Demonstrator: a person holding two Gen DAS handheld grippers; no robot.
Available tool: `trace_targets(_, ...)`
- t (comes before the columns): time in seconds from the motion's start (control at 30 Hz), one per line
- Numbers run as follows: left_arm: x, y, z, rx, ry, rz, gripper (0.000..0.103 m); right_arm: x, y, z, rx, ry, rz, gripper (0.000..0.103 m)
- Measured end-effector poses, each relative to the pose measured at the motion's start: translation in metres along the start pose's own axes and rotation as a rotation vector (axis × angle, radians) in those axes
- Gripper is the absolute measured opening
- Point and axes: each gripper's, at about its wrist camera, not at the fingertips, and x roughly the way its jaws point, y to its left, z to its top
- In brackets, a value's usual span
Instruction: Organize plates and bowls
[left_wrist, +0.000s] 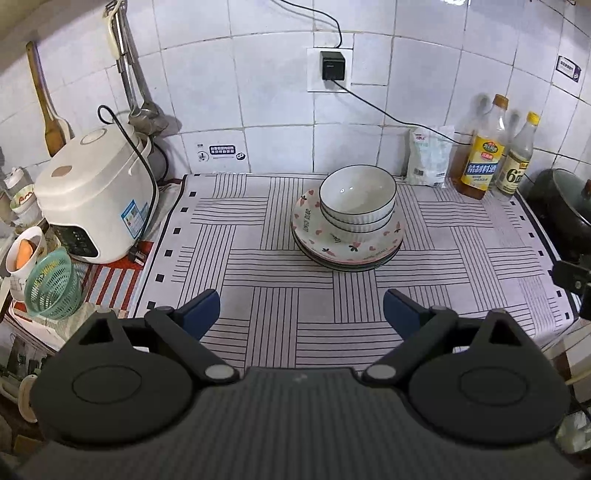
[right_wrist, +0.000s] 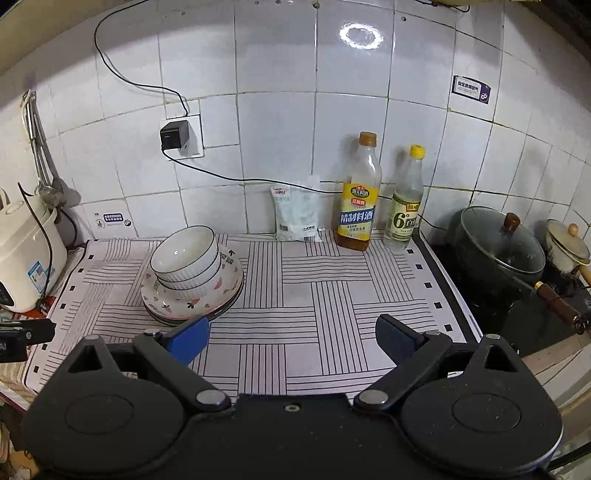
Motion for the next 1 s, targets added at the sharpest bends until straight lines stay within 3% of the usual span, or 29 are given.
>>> trace_targets(0.2,0.004,0.003,-0.004,-0.039,0.007,-0.018,0.096,-0.001,0.002,-0.009,-0.043,-0.021,-0.021,0.098)
trace_targets(0.4,0.002,0.0,-0.008,-0.045,-0.041,0.008,0.096,-0.003,0.005,-0.015,-0.096,-0.059,-0.067,0.098)
trace_targets(1.0,0.0,-0.011,-0.017,-0.011,-0.065,0.023,0.096,0.008,-0.007,-0.021,-0.016,-0.014,-0.041,0.099)
